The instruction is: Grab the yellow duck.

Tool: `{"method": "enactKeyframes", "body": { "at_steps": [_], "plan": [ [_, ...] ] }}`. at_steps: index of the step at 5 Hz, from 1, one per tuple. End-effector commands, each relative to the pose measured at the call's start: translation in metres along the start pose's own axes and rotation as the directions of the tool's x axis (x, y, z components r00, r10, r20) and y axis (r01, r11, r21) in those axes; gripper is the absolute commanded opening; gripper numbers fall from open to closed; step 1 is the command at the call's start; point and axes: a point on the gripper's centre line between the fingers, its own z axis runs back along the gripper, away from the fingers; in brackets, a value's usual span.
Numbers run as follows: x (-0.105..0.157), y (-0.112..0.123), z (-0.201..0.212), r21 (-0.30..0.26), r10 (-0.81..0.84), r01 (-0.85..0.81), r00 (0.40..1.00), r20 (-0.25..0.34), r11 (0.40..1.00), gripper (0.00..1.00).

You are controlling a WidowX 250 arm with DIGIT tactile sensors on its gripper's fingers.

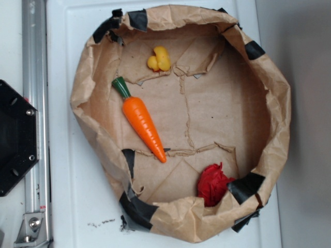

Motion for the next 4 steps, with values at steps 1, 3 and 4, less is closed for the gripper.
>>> {"method": "enactKeyframes", "body": {
  "at_steps": [1,3,4],
  "plan": [
    [0.000,0.000,0.000,0.000,0.000,0.000,1.000,0.000,1.000,1.00],
    [0.069,0.031,-0.028,0.026,0.390,-0.390,0.920,-0.034,0.921,1.00],
    [0.084,0.046,-0.047,-0.006,0.586,-0.586,0.810,0.028,0.810,1.00]
  ]
}}
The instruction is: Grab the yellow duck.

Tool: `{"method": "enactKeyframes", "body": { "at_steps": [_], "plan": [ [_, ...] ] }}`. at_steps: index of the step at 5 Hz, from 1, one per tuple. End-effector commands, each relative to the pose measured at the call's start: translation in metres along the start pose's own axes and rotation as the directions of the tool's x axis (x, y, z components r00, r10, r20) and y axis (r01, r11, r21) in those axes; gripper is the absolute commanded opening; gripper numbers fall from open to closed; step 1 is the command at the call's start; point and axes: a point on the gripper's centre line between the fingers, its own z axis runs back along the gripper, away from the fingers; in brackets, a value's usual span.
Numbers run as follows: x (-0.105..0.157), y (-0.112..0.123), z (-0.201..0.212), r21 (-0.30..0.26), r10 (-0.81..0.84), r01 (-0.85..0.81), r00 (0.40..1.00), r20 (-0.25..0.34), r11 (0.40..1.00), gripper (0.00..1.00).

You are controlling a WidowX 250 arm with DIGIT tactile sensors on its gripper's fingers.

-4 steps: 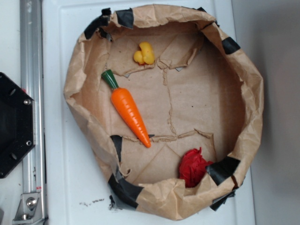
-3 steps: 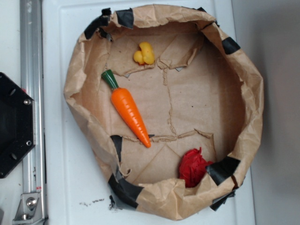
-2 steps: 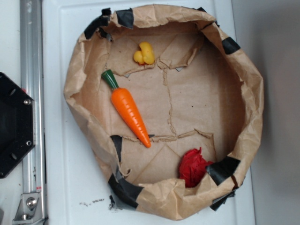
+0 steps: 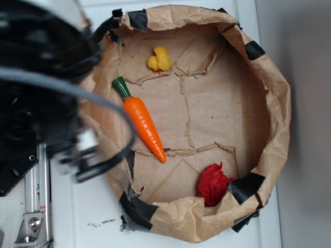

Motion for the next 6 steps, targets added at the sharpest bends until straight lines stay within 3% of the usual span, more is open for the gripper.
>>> {"method": "enactKeyframes", "body": {
  "at_steps": [1,2,3,4,5,6],
  "plan": [
    [0.053,0.008,-0.049,-0.126,0.394,-0.393,0.919,-0.017,0.911,1.00],
    [0.074,0.006,-0.087,-0.020,0.540,-0.542,0.833,0.121,0.840,1.00],
    [0.083,0.005,-0.105,0.046,0.622,-0.637,0.764,0.169,0.770,1.00],
    [0.081,0.019,-0.111,0.127,0.710,-0.753,0.654,0.263,0.646,1.00],
    [0.073,0.038,-0.102,0.101,0.744,-0.788,0.609,0.276,0.608,1.00],
    [0.073,0.038,-0.102,0.101,0.744,-0.788,0.609,0.276,0.608,1.00]
  ]
}}
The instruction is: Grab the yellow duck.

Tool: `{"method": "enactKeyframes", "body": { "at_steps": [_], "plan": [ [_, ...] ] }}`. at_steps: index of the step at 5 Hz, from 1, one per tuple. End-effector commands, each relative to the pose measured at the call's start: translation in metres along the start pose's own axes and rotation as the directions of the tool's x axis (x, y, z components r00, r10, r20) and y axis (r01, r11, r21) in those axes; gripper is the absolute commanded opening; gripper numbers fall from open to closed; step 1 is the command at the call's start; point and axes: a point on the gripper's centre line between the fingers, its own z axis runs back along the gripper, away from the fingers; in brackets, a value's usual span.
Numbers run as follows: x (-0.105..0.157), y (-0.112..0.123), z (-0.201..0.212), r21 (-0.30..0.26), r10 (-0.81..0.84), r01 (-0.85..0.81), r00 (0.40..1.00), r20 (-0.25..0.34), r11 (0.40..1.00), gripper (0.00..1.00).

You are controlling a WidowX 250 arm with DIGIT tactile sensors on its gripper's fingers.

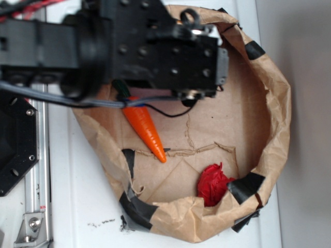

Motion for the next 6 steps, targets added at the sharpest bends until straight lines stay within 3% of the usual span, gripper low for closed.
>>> {"method": "enactKeyframes", "body": {
  "at_steps": [1,3,4,6],
  "plan": [
    [0.018,0.016,0.012,-0.045,0.062,-0.061,0.998,0.021,0.997,1.00],
    [0.018,0.016,0.012,-0.045,0.062,-0.061,0.998,0.021,0.997,1.00],
    [0.022,0.008,0.000,-0.141,0.038,-0.029,0.997,0.067,0.990,1.00],
    [0.007,-0.006,-0.002,-0.185,-0.015,0.040,0.990,0.138,0.982,1.00]
  ]
}}
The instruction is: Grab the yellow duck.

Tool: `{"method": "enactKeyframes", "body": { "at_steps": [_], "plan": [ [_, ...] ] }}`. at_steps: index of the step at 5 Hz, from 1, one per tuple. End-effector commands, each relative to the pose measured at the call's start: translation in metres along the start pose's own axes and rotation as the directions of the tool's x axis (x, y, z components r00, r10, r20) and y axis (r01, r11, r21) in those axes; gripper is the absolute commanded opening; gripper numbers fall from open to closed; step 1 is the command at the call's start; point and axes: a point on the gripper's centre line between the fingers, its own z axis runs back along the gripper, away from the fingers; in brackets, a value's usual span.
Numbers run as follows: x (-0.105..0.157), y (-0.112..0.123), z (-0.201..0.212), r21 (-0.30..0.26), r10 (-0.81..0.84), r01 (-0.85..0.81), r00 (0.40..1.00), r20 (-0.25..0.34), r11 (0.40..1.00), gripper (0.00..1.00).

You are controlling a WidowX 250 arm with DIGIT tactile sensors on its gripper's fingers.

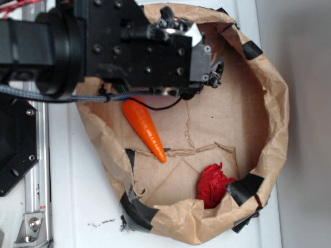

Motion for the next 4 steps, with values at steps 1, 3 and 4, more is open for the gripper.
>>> {"method": "enactKeyframes", "body": {
  "at_steps": [1,3,4],
  "plan": [
    [0.006,0.011,0.003,-0.074,0.003,0.001,0.998,0.063,0.997,1.00],
    [0.008,0.016,-0.002,-0.091,-0.001,0.009,0.996,0.087,0.996,1.00],
    [0.014,0.021,-0.011,-0.092,-0.017,0.026,0.995,0.102,0.995,1.00]
  ]
}}
